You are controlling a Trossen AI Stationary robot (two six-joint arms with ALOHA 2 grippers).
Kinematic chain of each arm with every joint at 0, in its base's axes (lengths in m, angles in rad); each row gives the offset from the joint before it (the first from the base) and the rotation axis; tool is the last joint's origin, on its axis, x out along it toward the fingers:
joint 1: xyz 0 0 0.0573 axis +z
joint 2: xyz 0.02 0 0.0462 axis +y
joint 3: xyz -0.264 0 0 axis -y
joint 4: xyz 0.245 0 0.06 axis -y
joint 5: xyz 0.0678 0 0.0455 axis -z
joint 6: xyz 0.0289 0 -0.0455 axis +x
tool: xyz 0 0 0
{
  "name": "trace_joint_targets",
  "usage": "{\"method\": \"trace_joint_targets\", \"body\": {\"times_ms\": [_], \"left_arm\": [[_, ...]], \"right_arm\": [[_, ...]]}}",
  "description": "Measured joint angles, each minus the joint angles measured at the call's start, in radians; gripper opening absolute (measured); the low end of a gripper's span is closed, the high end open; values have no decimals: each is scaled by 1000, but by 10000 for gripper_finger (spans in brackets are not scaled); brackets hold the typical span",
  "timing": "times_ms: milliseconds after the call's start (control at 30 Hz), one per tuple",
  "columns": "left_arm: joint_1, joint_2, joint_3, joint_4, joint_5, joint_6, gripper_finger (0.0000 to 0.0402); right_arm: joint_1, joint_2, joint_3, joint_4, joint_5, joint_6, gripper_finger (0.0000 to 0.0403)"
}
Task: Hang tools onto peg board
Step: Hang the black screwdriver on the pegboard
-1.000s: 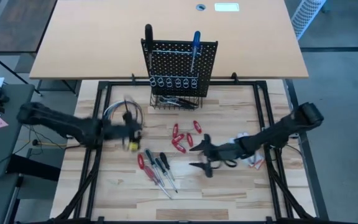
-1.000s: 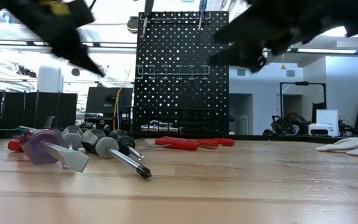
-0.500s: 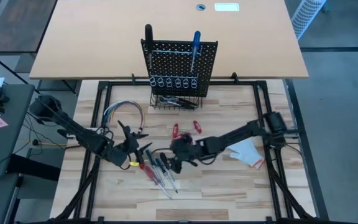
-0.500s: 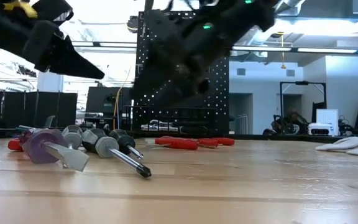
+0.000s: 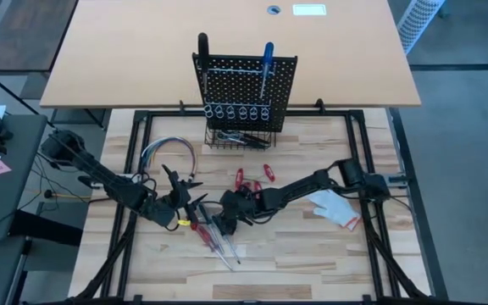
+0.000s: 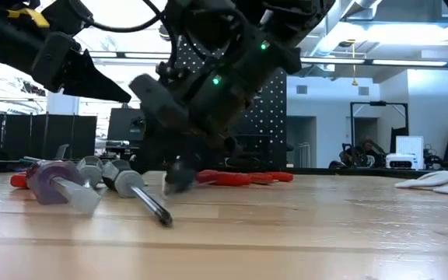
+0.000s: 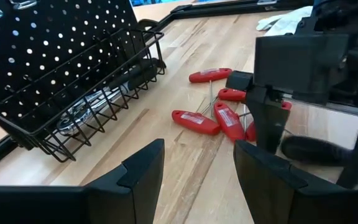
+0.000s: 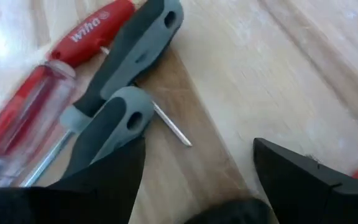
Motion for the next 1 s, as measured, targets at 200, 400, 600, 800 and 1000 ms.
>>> {"method": "trace_joint_targets", "body": {"times_ms": [200, 400, 600, 800, 1000], "left_arm": [[0, 0, 0, -3, 1, -1, 189], [0, 0, 0, -9, 1, -4, 189], [0, 0, 0, -30, 1, -23, 189], [0, 0, 0, -34, 1, -26, 189], [0, 0, 0, -38, 1, -31, 189]], "right_arm": [[-5, 2, 1, -17, -14, -7, 297], [-14, -10, 0, -35, -21, -51, 266], [-15, -11, 0, -55, -23, -68, 214], [-21, -25, -2, -70, -28, -103, 134], [-22, -113, -15, -91, 33, -201, 55]]}}
